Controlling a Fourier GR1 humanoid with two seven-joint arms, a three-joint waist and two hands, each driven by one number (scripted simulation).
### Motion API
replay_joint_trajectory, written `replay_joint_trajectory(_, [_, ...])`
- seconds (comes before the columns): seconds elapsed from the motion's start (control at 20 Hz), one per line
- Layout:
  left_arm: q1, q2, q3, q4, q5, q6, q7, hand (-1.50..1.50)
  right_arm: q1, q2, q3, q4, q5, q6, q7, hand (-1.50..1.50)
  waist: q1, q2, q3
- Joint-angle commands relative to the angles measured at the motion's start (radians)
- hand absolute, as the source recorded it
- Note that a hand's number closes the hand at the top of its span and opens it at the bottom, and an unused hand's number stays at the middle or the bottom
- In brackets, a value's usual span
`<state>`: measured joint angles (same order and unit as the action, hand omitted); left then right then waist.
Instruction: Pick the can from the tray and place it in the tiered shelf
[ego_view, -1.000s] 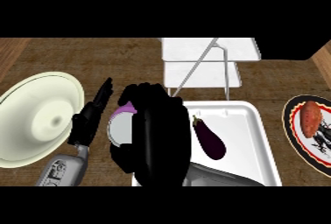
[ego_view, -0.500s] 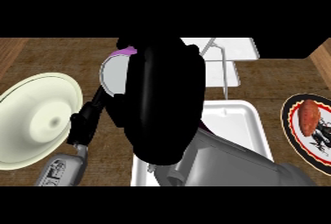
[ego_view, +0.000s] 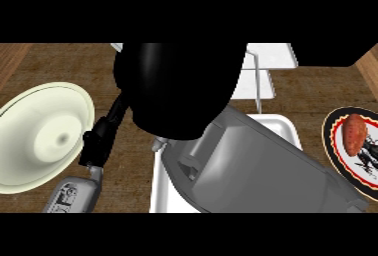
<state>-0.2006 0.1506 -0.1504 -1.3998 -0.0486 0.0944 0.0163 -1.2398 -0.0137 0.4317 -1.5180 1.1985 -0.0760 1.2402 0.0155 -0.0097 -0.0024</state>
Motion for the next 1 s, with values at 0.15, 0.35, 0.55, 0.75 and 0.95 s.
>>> replay_joint_trajectory(0.15, [0.018, 0.011, 0.018, 0.006, 0.016, -0.026, -0.028, 0.0, -0.146, 0.013, -0.094, 0.129, 0.033, 0.06, 0.174, 1.5, 0.005, 0.008, 0.0])
replay_joint_trajectory(0.35, [0.014, 0.029, 0.03, -0.024, 0.014, -0.033, 0.009, 0.0, -0.121, 0.013, -0.109, 0.136, 0.087, 0.113, 0.092, 1.5, -0.008, 0.006, 0.001])
replay_joint_trajectory(0.55, [-0.022, 0.012, 0.034, 0.041, -0.008, -0.022, -0.024, 0.0, -0.146, 0.013, -0.143, 0.23, 0.087, 0.057, 0.032, 1.5, -0.007, 0.011, 0.001])
replay_joint_trajectory(0.75, [-0.013, 0.002, 0.018, -0.027, -0.014, -0.017, 0.017, 0.0, -0.098, 0.013, -0.185, 0.342, 0.188, -0.013, -0.058, 1.5, -0.002, 0.011, 0.002])
replay_joint_trajectory(0.95, [0.034, -0.005, 0.003, -0.063, -0.029, -0.015, 0.043, 0.0, -0.106, -0.02, -0.235, 0.456, 0.171, -0.08, -0.255, 1.5, 0.004, 0.012, 0.002])
